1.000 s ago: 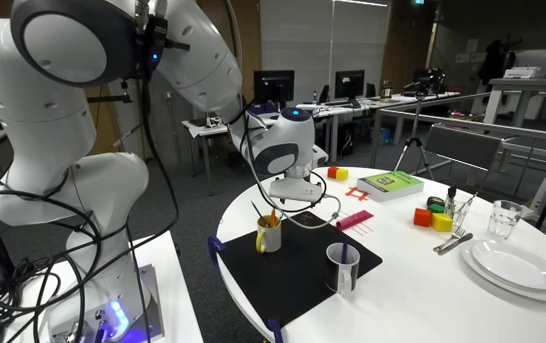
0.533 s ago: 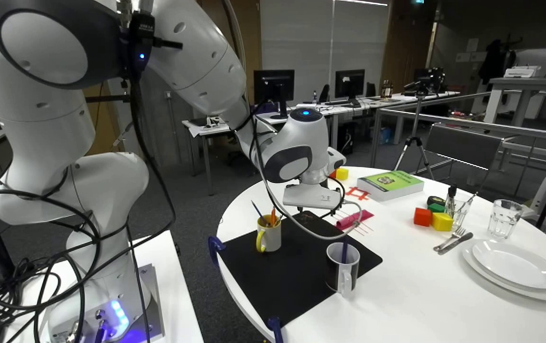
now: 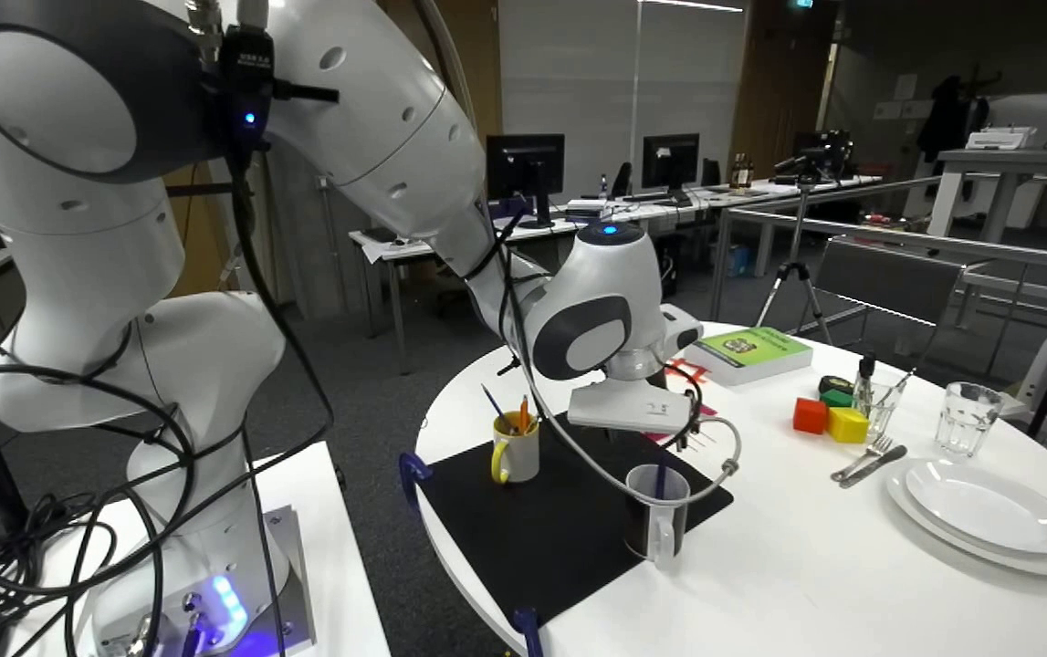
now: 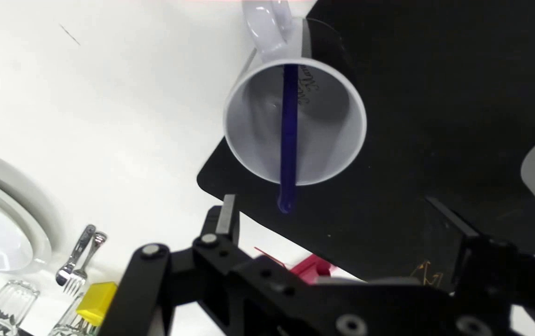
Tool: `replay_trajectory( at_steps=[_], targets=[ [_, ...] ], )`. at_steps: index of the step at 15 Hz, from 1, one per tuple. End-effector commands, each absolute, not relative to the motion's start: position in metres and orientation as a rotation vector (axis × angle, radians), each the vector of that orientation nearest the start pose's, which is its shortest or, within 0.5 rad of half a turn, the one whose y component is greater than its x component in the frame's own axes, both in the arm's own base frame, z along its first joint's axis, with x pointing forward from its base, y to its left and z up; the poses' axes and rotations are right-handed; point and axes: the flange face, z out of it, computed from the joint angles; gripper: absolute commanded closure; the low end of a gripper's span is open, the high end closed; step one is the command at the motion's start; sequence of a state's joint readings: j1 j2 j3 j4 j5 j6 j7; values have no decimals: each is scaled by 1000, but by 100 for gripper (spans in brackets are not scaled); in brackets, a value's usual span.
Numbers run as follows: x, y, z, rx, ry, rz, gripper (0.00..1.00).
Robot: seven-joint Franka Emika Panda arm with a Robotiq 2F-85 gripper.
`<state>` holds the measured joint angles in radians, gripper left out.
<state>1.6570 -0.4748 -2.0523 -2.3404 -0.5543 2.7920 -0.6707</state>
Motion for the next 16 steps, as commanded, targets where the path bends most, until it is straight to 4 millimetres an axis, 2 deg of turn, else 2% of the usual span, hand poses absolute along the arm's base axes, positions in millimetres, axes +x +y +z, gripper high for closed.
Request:
replay_trajectory(
  at_steps=[1, 4, 9, 10, 11, 16],
  targets=[
    [517, -193, 267, -2985, -978, -593, 0],
    [527, -197, 260, -2990, -901, -609, 0],
    [543, -190, 247, -2954, -857, -614, 0],
    [542, -188, 246, -2949, -857, -594, 0],
    [532, -187, 249, -2948, -869, -600, 0],
    [531, -188, 244, -2939, -854, -643, 0]
  ],
)
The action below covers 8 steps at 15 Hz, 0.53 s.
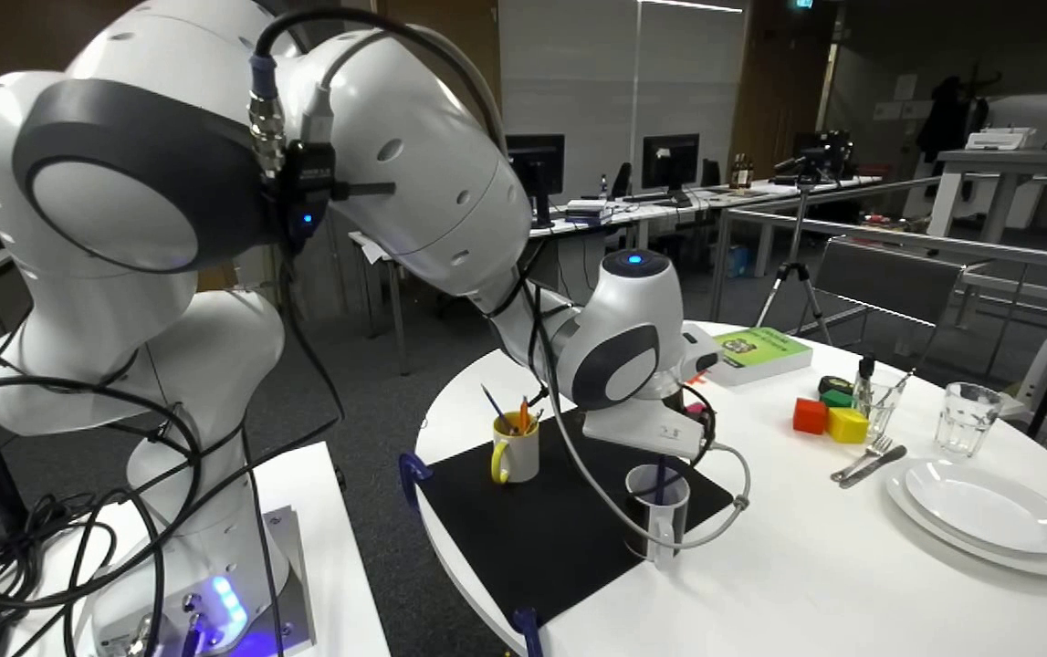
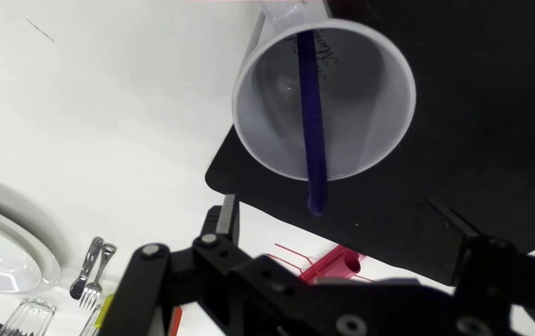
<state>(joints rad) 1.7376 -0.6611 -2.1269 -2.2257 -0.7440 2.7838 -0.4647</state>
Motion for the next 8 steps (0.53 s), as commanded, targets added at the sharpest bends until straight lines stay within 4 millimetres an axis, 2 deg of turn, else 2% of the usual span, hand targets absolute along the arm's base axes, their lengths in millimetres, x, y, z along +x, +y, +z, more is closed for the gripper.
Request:
replay_trajectory(
  at_steps=[1, 8],
  targets=[
    [532, -188, 244, -2939, -857, -648, 0],
    [533, -187, 243, -2948, -878, -657, 0]
  ],
)
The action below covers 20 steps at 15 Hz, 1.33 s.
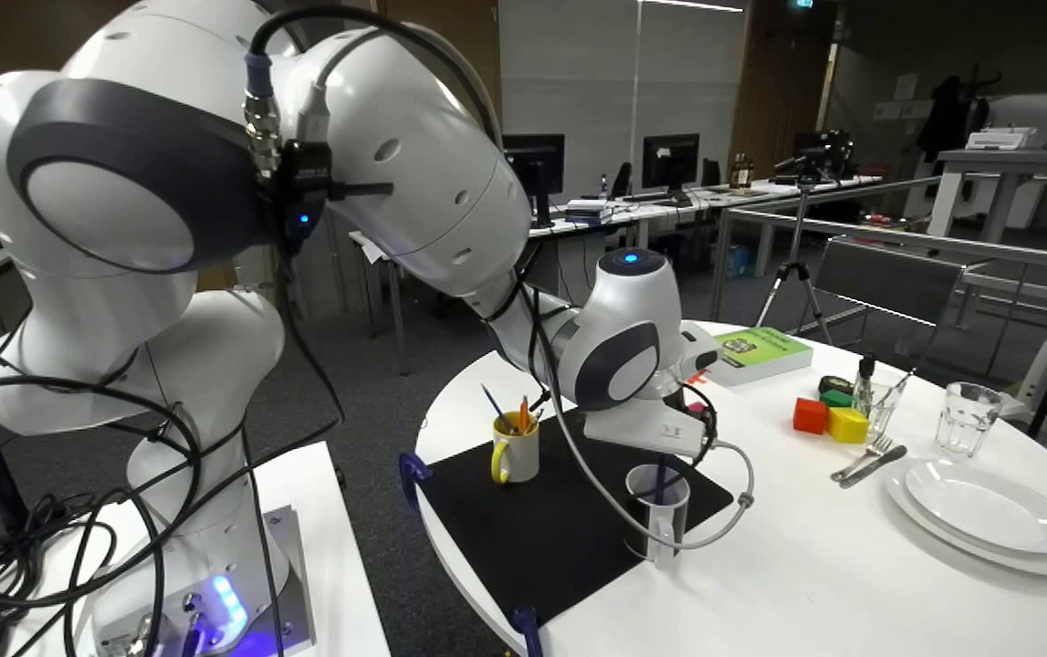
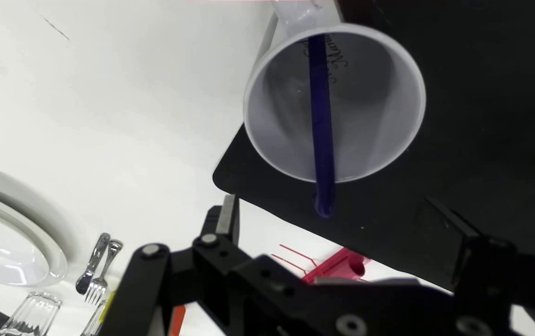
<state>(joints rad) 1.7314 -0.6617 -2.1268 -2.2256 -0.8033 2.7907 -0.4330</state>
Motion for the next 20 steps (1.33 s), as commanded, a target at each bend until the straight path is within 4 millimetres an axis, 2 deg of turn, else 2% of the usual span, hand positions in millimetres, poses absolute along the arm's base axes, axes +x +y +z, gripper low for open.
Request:
replay_trajectory(
  at_steps=[1, 6, 7, 8, 11, 19, 20],
  targets=[
    [533, -187, 243, -2949, -876, -658, 0],
    [535, -186, 240, -2946, -866, -654, 0],
    [535, -186, 239, -2943, -864, -654, 3],
    [535, -186, 238, -2938, -864, -653, 20],
    [536, -185, 236, -2930, -864, -653, 36],
    [537, -185, 235, -2927, -868, -667, 97],
    [537, -185, 236, -2927, -870, -671, 100]
  ],
)
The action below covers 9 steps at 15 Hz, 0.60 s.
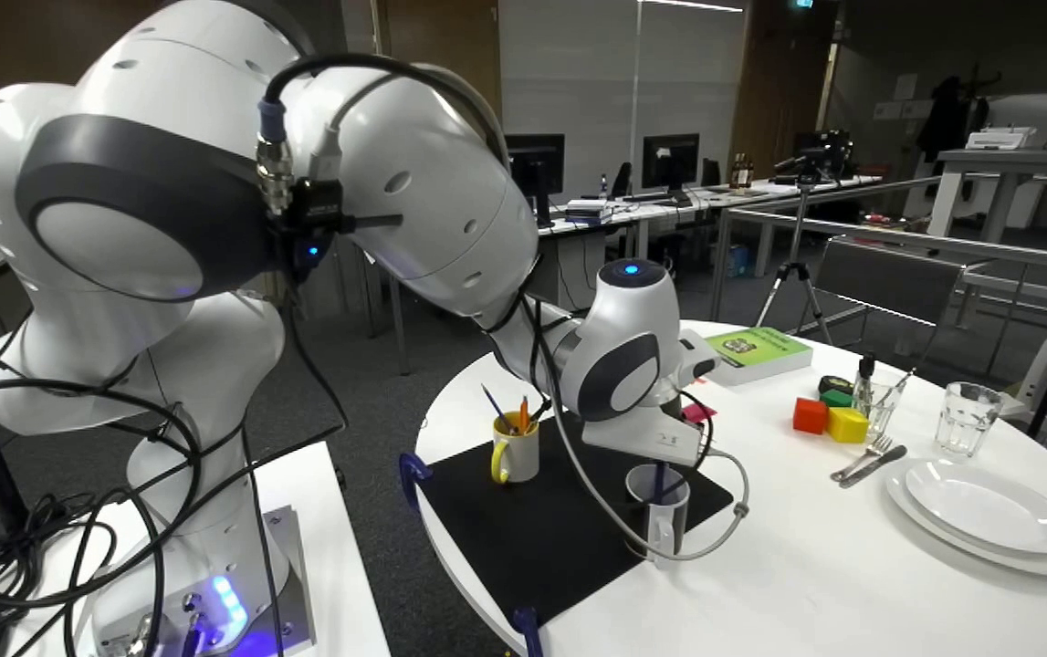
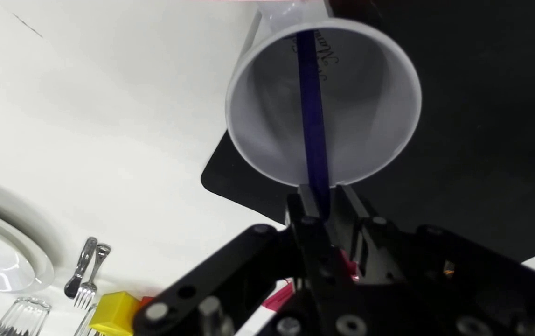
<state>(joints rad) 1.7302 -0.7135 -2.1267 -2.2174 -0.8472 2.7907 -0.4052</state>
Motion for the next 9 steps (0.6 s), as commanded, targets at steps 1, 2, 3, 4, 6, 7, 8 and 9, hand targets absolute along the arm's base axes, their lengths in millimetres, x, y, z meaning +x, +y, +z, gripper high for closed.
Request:
replay_trajectory(
  at_steps=[1, 2, 3, 4, 6, 7, 8, 9],
  targets=[
    [538, -186, 237, -2928, -871, -674, 100],
    [538, -186, 238, -2930, -873, -678, 99],
    [537, -186, 240, -2933, -874, -683, 97],
    [537, -187, 242, -2933, -878, -692, 97],
    [535, -187, 250, -2927, -880, -718, 97],
    [534, -188, 254, -2925, -878, -737, 97],
    [533, -188, 259, -2922, -874, -754, 97],
    [532, -190, 264, -2918, -871, -774, 97]
  ],
)
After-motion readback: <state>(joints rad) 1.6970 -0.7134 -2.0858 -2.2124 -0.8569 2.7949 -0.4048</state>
